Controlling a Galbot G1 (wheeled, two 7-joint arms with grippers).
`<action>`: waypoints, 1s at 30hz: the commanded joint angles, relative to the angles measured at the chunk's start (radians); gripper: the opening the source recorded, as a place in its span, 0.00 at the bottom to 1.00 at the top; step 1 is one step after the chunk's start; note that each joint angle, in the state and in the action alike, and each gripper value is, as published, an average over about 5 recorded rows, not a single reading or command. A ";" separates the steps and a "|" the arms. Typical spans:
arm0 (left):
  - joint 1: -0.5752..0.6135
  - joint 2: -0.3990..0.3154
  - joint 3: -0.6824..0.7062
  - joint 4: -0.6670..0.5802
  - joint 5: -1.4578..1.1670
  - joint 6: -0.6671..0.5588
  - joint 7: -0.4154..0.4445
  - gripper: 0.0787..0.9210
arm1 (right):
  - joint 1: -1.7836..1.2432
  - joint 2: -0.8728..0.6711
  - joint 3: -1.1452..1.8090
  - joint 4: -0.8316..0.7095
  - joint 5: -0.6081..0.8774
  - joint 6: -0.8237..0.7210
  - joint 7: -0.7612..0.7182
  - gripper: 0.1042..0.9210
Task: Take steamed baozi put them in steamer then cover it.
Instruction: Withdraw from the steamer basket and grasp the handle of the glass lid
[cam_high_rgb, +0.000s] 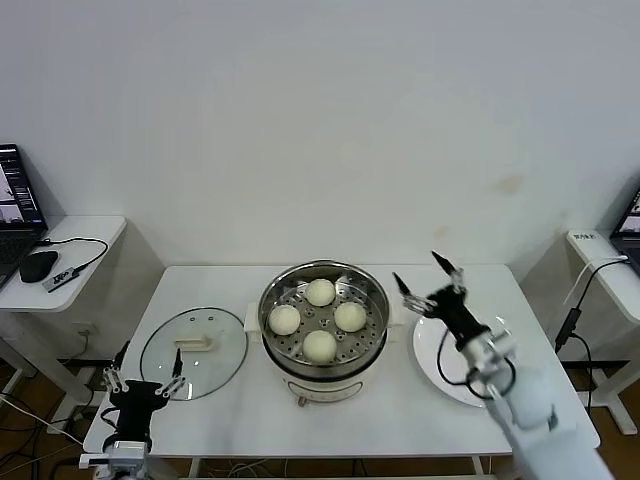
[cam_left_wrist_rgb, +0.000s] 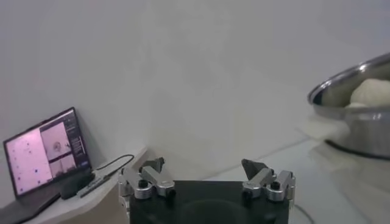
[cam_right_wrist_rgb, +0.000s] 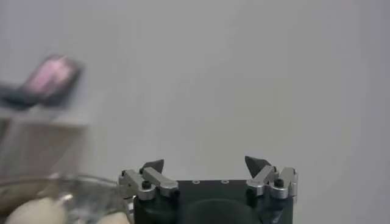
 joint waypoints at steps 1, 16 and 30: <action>-0.051 0.066 -0.032 0.204 0.610 -0.162 -0.027 0.88 | -0.332 0.314 0.377 -0.006 -0.036 0.107 -0.059 0.88; -0.198 0.141 0.064 0.446 1.077 -0.189 -0.015 0.88 | -0.402 0.380 0.401 -0.007 -0.115 0.074 -0.051 0.88; -0.442 0.169 0.112 0.665 1.080 -0.192 -0.008 0.88 | -0.427 0.431 0.400 0.000 -0.154 0.085 -0.038 0.88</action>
